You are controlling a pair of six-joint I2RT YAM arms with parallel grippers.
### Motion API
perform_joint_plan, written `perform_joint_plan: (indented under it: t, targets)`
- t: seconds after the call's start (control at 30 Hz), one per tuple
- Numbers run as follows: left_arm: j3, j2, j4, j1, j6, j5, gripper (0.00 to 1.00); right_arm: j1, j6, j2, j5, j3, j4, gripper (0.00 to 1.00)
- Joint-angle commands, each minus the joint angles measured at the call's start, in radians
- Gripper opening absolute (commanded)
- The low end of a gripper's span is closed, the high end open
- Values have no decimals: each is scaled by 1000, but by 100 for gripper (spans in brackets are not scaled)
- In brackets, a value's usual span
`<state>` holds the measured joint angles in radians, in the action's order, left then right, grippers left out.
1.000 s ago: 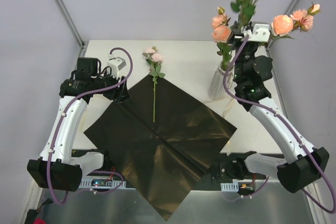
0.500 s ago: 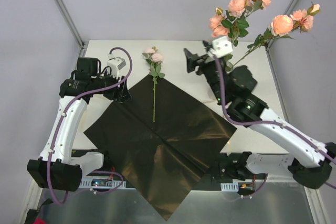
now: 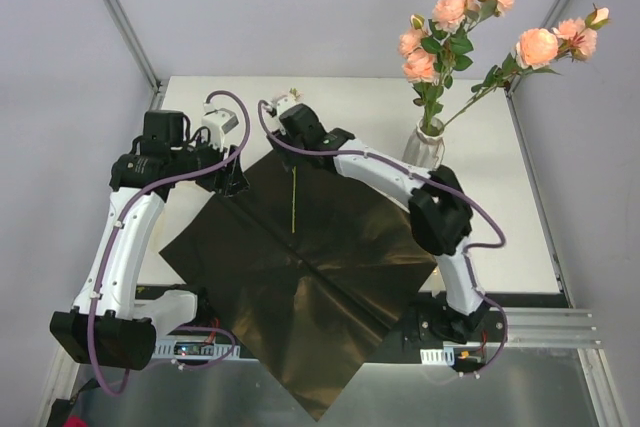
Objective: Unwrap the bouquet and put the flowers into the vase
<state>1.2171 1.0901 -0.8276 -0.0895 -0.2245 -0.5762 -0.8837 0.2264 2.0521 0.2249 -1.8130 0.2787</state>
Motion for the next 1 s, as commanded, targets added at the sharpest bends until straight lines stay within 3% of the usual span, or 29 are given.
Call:
perform_joint_plan:
  t: [0.0, 0.47, 0.8, 0.97]
  targets:
    - [15, -27, -8, 16, -12, -28, 57, 42, -105, 109, -15, -111, 86, 66]
    - [1, -6, 2, 19, -16, -60, 57, 52, -190, 284, 37, -180, -6, 66]
    - [7, -19, 1, 20, -10, -85, 58, 77, -275, 450, 122, -491, 264, 57]
    - [12, -22, 1, 20, -12, -90, 58, 81, -341, 456, 96, -456, 317, 57]
